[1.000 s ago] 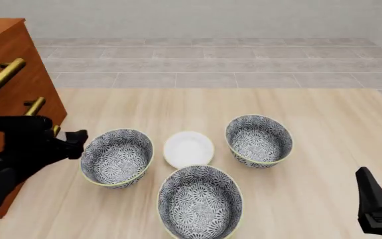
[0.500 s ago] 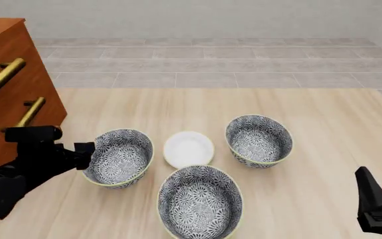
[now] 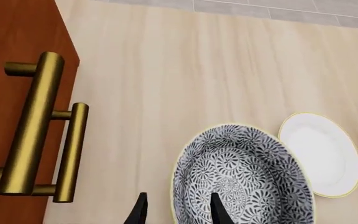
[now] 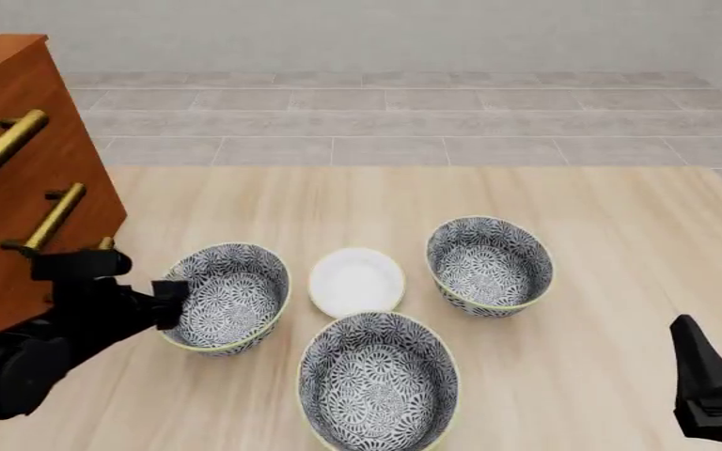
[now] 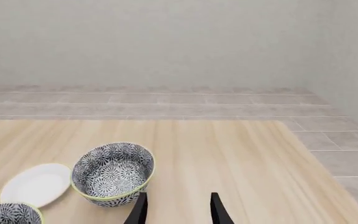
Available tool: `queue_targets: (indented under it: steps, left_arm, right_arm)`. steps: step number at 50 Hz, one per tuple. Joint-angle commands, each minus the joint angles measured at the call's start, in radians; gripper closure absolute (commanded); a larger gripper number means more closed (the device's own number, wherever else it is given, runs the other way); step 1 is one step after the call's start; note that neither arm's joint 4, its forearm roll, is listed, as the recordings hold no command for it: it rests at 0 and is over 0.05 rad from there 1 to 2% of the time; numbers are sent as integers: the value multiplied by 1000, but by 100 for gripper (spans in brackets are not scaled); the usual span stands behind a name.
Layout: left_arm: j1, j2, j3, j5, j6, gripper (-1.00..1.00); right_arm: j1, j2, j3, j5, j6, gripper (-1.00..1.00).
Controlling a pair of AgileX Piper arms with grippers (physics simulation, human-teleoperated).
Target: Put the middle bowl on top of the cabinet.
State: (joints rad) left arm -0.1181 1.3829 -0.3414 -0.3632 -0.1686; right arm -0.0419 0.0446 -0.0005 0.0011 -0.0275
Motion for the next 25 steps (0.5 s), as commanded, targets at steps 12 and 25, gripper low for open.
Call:
queue_targets:
  steps: [12, 25]
  left_arm:
    - [2, 98, -6, -68, -15, -100]
    - [-5, 148, -10, -100, -18, -100]
  right_arm:
    - [-3, -7, 0, 8, -2, -100]
    - [-3, 11, 0, -6, -4, -100]
